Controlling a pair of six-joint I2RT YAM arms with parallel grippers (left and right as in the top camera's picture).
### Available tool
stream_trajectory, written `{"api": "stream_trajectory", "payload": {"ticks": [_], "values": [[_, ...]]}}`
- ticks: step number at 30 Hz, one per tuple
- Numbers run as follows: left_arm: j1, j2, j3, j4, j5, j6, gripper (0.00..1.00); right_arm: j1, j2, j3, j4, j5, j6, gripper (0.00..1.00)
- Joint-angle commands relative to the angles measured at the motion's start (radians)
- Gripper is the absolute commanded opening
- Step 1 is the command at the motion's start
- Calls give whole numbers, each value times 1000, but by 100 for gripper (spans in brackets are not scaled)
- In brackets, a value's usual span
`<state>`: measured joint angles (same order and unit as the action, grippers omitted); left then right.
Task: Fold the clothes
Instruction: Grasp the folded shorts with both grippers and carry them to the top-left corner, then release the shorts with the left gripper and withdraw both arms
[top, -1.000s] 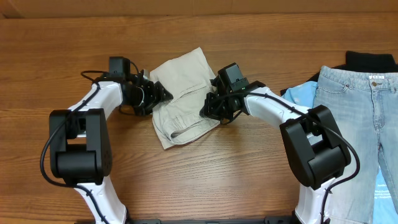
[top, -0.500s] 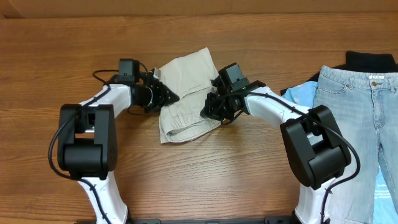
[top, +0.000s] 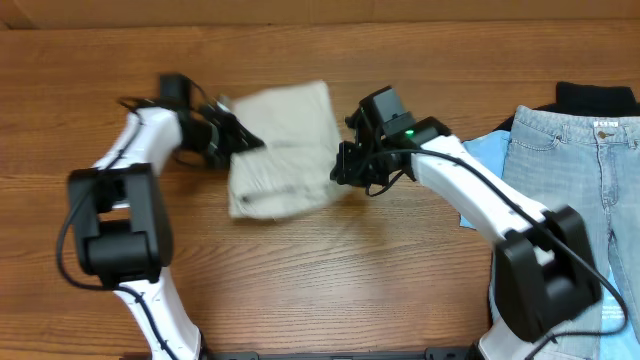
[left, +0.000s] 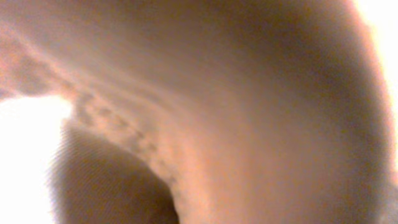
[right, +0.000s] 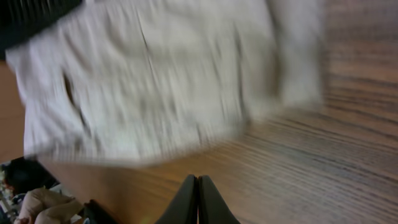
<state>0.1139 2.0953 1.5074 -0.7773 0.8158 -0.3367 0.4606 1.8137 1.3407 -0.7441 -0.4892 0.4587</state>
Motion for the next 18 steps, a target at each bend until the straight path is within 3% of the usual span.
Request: {"api": "stream_trajectory", "payload": {"ticks": [1,4,10,12,16,18], "values": [[148,-14,175,16,70,-7,4,2,-65,26,-17,17,-22,4],[254,-14,210,128,54,-103,4,2,-65,26,-42,18,-22,4],[382,24,209,208,-227,-238,4,2,-65,26,-69,17,-21,5],[412,55,209,247,-242,-266,4,2,-65,26,-89,18,-22,4],[451,156,209,343,-233,-500,4,2,-65,26,-126,18,-22,4],[451,190,209,389,-191,-518,6,2,-65,26,-134,18,-21,4]]}}
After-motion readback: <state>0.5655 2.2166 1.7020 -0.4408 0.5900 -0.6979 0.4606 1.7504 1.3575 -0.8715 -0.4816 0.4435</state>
